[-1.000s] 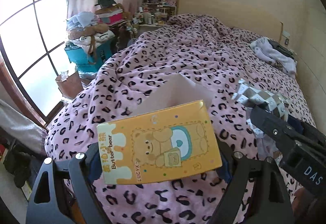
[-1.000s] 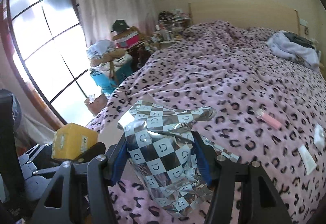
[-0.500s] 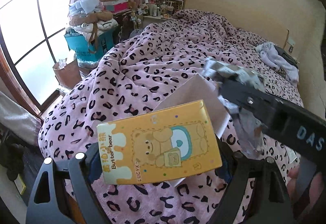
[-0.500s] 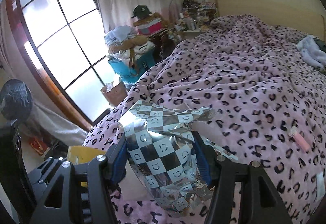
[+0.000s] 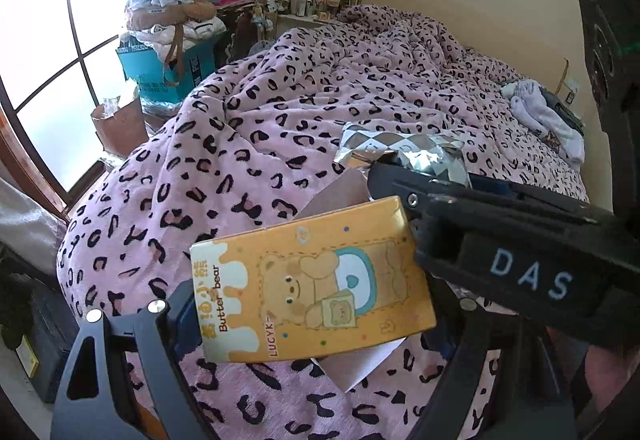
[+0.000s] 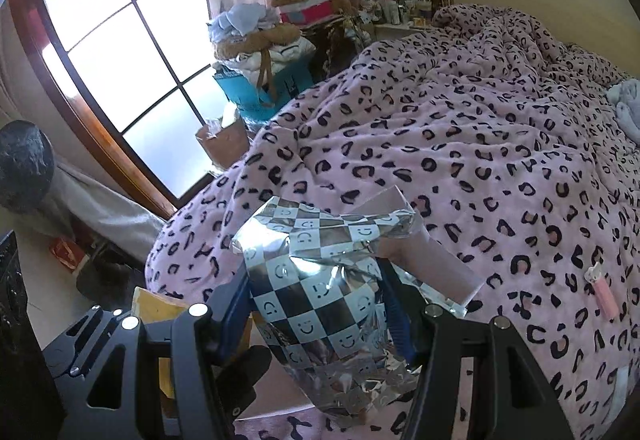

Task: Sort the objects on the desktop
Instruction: 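Carry yellow box with left tool while right tool carries checkered bag to the white box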

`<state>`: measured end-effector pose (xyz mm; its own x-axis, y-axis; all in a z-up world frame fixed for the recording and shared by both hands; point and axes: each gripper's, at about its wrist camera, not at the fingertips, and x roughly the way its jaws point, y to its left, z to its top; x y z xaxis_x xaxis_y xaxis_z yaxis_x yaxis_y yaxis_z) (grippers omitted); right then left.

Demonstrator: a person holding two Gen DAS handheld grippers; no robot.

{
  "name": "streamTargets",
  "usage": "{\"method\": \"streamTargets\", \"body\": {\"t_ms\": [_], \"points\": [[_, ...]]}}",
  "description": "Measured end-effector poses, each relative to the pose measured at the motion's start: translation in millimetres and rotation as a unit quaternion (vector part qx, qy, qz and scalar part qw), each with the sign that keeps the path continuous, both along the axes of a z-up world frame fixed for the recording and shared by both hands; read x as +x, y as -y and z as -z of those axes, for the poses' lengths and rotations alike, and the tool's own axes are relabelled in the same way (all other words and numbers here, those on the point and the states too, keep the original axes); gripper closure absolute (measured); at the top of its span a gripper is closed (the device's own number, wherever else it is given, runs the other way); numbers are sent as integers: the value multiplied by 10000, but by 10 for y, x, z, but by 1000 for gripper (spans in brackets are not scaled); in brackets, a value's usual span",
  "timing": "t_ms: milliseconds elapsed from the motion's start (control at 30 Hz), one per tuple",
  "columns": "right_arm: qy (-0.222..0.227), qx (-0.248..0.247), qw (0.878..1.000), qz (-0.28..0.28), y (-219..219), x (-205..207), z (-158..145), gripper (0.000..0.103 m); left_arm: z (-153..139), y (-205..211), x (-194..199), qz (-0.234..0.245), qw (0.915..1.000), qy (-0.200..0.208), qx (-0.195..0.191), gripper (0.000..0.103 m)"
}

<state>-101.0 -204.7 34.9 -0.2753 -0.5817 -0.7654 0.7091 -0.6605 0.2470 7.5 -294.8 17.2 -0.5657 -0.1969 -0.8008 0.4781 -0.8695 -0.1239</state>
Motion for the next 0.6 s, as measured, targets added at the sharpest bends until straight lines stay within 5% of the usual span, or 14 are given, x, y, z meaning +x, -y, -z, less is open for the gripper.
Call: {"method": "streamTargets", "body": {"t_ms": [600], "points": [[188, 261, 9995, -37, 43, -179, 253, 43, 214, -1, -158, 26, 9998, 138, -155, 16]]}}
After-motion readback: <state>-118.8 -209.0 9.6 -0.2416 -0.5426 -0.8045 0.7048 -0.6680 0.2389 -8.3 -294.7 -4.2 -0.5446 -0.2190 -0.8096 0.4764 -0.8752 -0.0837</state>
